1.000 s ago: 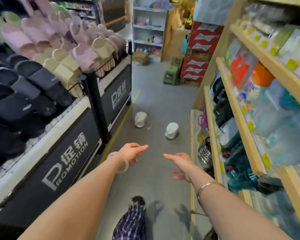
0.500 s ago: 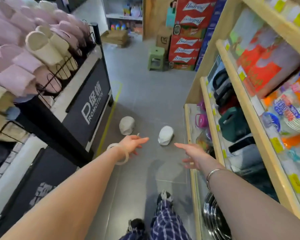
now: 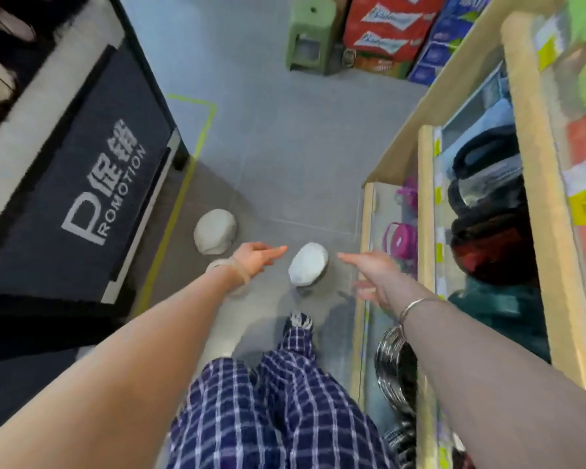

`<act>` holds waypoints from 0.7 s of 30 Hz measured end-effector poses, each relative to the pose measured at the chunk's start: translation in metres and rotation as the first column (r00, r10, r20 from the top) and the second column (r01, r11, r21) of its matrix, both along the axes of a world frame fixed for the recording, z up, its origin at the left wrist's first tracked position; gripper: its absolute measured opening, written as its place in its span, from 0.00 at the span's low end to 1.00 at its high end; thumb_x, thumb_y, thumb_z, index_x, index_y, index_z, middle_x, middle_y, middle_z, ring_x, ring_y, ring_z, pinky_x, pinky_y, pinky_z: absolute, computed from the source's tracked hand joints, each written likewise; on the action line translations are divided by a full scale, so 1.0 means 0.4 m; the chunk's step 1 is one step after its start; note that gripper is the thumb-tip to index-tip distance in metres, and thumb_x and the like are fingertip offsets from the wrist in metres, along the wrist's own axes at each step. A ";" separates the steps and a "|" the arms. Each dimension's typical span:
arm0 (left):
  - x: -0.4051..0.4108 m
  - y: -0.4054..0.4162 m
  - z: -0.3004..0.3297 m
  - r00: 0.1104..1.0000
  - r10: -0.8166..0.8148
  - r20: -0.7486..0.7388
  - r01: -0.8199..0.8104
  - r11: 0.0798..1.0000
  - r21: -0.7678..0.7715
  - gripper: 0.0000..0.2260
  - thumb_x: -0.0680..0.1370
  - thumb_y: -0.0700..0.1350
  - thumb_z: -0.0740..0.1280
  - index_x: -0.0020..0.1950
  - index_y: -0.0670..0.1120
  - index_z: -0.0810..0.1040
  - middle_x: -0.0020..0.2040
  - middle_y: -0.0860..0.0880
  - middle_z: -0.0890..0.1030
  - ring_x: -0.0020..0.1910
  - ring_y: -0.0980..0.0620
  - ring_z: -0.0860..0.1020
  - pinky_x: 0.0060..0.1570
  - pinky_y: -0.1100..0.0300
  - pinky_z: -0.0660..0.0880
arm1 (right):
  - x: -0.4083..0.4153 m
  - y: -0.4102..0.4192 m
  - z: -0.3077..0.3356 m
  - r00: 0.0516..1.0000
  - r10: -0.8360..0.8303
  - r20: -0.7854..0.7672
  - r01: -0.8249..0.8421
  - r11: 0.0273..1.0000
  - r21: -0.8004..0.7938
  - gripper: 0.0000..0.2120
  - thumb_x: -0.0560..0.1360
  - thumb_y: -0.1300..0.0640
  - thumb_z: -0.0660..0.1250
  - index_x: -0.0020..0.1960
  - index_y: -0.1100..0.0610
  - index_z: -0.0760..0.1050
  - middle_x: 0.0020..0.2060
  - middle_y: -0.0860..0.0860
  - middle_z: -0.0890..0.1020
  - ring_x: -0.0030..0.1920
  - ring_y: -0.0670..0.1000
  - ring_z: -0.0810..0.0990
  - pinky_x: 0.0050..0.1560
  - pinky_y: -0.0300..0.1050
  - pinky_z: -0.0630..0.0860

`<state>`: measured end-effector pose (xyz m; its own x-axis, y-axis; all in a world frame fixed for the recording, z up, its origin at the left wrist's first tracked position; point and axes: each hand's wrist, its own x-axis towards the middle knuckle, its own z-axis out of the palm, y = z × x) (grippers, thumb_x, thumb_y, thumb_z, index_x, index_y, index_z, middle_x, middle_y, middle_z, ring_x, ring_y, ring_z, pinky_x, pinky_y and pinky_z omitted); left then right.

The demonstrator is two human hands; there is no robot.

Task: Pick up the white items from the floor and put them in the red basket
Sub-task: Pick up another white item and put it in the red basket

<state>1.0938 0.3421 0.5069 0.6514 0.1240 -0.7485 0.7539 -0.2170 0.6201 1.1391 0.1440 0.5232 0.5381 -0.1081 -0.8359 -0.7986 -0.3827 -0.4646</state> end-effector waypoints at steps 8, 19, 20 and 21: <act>0.184 -0.033 -0.328 0.976 -0.012 -0.218 0.001 0.999 -0.052 0.20 0.76 0.52 0.66 0.63 0.42 0.74 0.62 0.43 0.76 0.52 0.48 0.72 0.52 0.60 0.68 | 0.267 0.014 -0.328 0.990 0.115 -0.077 -0.121 0.990 -0.077 0.31 0.68 0.49 0.75 0.67 0.53 0.66 0.65 0.53 0.72 0.62 0.57 0.73 0.54 0.54 0.76; 0.259 -0.127 -1.044 0.951 0.061 -0.302 -0.095 0.990 -0.099 0.41 0.70 0.51 0.73 0.76 0.51 0.53 0.74 0.46 0.62 0.68 0.44 0.68 0.66 0.46 0.68 | 0.422 -0.003 -1.031 0.957 0.240 -0.159 -0.258 0.961 -0.100 0.42 0.66 0.45 0.76 0.73 0.44 0.57 0.70 0.47 0.68 0.66 0.55 0.70 0.52 0.59 0.75; 0.264 -0.140 -1.090 0.959 0.062 -0.277 -0.091 0.991 -0.095 0.41 0.70 0.50 0.74 0.76 0.50 0.54 0.73 0.47 0.63 0.65 0.46 0.69 0.65 0.49 0.69 | 0.426 0.001 -1.080 0.953 0.257 -0.158 -0.274 0.957 -0.094 0.43 0.65 0.45 0.76 0.73 0.43 0.57 0.69 0.46 0.68 0.66 0.55 0.70 0.52 0.59 0.74; 0.268 -0.150 -1.137 0.963 0.080 -0.259 -0.107 0.990 -0.095 0.40 0.70 0.49 0.74 0.76 0.49 0.55 0.72 0.48 0.65 0.61 0.49 0.70 0.63 0.51 0.70 | 0.430 0.005 -1.131 0.947 0.279 -0.158 -0.293 0.953 -0.078 0.43 0.65 0.44 0.76 0.73 0.41 0.57 0.69 0.46 0.68 0.65 0.55 0.70 0.52 0.59 0.73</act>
<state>1.2010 0.2823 0.0522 0.4279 0.0855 -0.8998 0.9031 -0.0808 0.4218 1.3112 0.1460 0.0707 0.4338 -0.0537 -0.8994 -0.7040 -0.6432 -0.3012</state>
